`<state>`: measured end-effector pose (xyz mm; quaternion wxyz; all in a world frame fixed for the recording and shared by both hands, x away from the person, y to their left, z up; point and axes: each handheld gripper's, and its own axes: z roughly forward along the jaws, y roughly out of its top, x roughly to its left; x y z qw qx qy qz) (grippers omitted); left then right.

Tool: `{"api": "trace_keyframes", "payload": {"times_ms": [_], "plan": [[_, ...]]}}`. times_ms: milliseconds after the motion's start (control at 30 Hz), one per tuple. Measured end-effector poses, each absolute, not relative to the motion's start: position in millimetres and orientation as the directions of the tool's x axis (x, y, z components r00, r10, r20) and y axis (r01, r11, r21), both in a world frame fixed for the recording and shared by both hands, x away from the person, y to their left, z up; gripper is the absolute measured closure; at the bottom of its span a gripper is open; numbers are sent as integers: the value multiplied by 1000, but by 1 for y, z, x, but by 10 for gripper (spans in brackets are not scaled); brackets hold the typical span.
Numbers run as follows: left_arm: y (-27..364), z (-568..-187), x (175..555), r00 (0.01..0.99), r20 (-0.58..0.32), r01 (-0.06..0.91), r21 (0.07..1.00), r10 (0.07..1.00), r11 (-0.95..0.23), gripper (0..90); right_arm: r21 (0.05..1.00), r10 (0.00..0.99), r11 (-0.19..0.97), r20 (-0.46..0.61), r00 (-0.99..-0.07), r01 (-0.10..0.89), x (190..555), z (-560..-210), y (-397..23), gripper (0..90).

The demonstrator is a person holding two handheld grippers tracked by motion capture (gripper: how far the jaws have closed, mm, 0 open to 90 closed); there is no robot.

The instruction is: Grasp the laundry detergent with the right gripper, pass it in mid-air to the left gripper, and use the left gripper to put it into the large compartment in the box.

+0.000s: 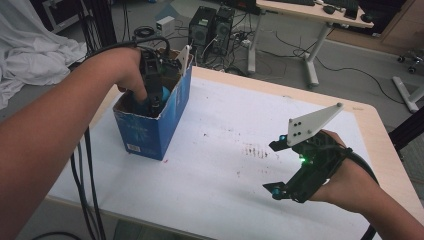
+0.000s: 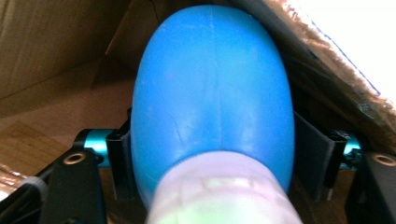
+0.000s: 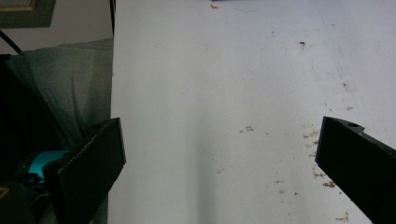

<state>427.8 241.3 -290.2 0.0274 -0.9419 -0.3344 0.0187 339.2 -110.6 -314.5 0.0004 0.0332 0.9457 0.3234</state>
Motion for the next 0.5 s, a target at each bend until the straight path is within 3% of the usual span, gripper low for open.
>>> {"api": "trace_keyframes", "payload": {"times_ms": [500], "plan": [[241, -261, 428, 790, 9, 612, -50, 613, -789, 248, 618, 65, 784, 22, -998, 65, 340, -313, -114, 7]]}}
